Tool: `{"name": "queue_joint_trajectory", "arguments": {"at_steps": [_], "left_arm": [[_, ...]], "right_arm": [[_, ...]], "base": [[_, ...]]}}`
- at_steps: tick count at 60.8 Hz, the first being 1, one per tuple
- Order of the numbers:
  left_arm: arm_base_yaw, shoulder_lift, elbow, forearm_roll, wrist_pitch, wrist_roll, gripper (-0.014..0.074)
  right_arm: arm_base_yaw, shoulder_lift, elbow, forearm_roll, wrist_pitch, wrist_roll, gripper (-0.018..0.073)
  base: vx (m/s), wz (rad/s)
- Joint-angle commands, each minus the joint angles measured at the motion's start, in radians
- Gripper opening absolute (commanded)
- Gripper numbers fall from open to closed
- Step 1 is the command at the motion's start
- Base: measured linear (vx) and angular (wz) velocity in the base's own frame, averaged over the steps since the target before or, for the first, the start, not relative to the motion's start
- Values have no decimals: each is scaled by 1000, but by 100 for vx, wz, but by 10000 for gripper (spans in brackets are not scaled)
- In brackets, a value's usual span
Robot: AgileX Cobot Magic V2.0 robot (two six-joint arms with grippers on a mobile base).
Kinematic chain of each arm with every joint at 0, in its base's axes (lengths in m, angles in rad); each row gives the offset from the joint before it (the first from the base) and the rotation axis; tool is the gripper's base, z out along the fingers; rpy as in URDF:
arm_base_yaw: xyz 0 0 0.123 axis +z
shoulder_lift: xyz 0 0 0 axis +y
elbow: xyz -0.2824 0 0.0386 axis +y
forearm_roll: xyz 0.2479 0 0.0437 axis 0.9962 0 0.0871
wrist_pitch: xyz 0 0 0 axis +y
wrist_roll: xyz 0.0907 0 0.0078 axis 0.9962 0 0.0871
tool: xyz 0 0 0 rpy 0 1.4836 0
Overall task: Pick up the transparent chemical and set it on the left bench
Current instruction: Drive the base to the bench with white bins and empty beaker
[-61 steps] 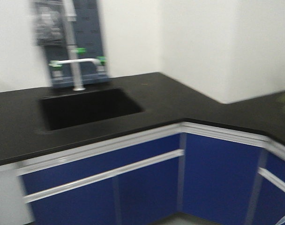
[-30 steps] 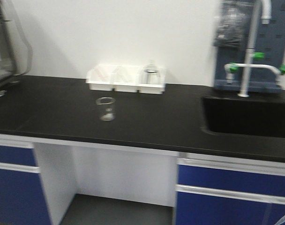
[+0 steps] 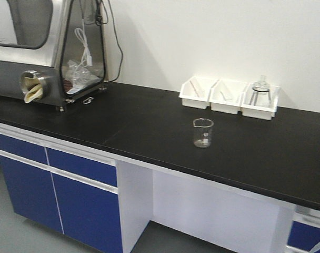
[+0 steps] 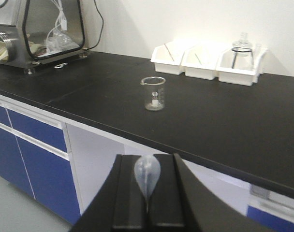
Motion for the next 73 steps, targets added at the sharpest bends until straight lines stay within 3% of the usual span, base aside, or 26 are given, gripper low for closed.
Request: {"name": "queue_joint_trajectory", "arguments": {"at_steps": [1, 73], "left_arm": [[-2, -19, 16, -1, -78, -8, -3], [-2, -19, 16, -1, -78, -8, -3]], "right_arm": [[0, -3, -29, 2, -51, -2, -3], [0, -3, -29, 2, -48, -2, -3]], "base": [[22, 27], [32, -6]]}}
